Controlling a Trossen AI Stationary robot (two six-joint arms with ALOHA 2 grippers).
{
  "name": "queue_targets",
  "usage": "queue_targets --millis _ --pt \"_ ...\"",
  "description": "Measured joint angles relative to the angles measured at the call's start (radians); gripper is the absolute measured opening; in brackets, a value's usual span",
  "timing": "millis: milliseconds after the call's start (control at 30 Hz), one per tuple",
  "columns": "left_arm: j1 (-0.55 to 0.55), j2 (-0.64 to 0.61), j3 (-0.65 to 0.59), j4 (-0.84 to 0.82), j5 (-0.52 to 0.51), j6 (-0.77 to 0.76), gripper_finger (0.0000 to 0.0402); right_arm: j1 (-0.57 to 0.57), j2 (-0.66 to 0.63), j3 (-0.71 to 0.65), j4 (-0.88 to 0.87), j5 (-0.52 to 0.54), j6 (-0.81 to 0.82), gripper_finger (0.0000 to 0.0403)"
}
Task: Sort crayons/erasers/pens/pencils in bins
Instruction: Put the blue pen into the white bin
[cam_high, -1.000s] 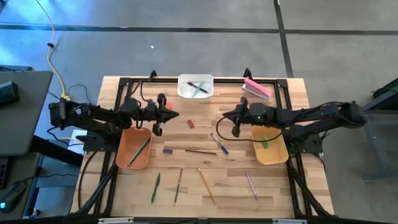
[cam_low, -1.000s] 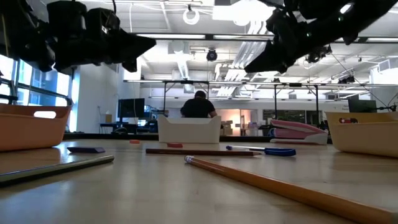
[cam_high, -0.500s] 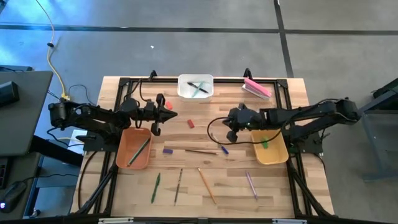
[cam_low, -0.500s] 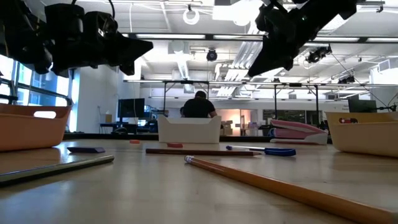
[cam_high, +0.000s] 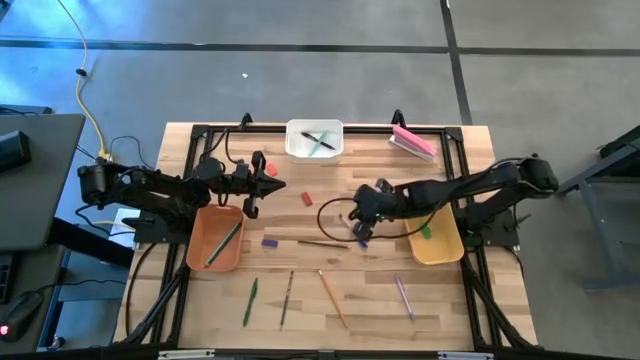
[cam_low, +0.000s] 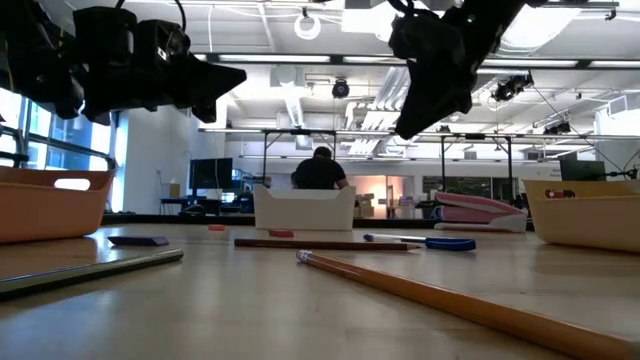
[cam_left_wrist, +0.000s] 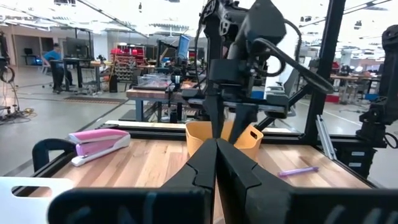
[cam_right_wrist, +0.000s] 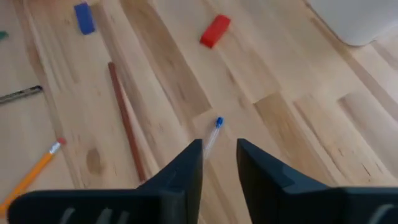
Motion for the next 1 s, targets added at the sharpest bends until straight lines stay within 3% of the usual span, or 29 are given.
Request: queue_targets --millis 467,733,1000 --pt "0.000 0.000 0.000 -0.030 0.000 0.001 0.0000 0.045 0.097 0.045 -0.094 -0.006 0.148 0.0188" --pt "0.000 0.000 0.000 -0.022 0.000 0.005 0.0000 0.068 0.154 0.044 -0.163 -0.048 0.380 0.0194" --pt "0.000 0.000 0.000 -0.022 0.000 0.000 0.0000 0.079 0.267 0.043 -0.150 -0.105 0.446 0.0194"
